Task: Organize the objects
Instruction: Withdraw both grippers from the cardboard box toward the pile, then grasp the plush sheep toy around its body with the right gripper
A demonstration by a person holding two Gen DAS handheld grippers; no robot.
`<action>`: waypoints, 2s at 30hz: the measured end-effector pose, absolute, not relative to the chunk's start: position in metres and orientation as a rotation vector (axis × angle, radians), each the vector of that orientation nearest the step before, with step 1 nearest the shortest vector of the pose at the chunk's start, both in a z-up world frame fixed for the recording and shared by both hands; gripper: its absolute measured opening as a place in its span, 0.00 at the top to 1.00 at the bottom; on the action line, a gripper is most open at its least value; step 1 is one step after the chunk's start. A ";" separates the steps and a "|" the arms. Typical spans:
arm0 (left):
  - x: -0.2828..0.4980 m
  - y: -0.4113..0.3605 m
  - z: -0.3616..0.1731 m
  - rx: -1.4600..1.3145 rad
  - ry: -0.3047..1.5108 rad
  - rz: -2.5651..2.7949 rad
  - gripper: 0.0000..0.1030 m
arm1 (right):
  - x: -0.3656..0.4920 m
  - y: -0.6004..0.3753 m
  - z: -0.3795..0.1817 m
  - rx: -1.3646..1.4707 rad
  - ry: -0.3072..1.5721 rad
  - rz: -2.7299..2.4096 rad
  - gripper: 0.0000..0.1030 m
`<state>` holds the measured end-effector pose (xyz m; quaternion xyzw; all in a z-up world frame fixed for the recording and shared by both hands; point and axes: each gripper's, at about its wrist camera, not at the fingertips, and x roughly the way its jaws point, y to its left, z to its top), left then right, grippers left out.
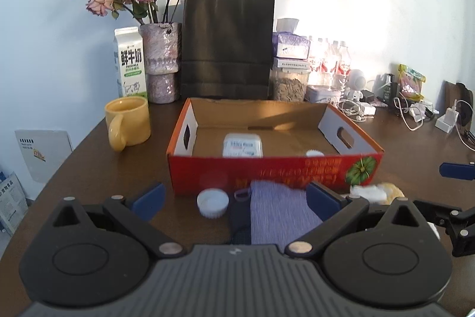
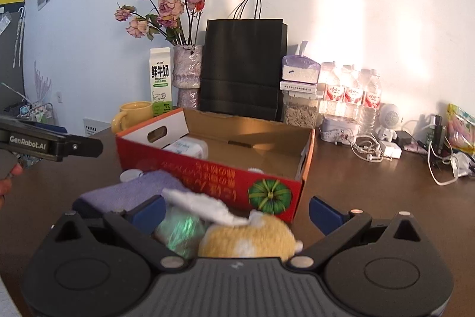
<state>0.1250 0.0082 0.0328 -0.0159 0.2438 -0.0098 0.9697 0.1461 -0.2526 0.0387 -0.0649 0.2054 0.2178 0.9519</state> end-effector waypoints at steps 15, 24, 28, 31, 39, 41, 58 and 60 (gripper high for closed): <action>0.081 0.032 -0.001 -0.099 0.549 0.004 0.00 | 0.112 -0.287 -0.007 -0.058 0.519 0.395 0.00; 0.080 0.020 -0.002 -0.078 0.550 -0.011 0.00 | 0.128 -0.285 -0.008 -0.080 0.520 0.426 0.00; 0.081 0.017 -0.003 -0.079 0.555 -0.007 0.00 | 0.144 -0.281 -0.010 -0.099 0.535 0.457 0.00; 0.081 0.015 -0.004 -0.080 0.559 -0.005 0.00 | 0.158 -0.277 -0.015 -0.125 0.560 0.484 0.05; 0.083 0.016 -0.007 -0.088 0.571 0.011 0.00 | 0.180 -0.272 -0.025 -0.100 0.604 0.562 0.37; 0.084 0.017 -0.007 -0.091 0.572 0.015 0.00 | 0.178 -0.273 -0.025 -0.093 0.599 0.574 0.43; 0.097 0.035 -0.008 -0.110 0.556 0.044 0.00 | 0.151 -0.280 -0.011 -0.086 0.420 0.401 0.47; 0.103 0.039 -0.007 -0.104 0.554 0.053 0.00 | 0.151 -0.280 -0.011 -0.083 0.418 0.390 0.47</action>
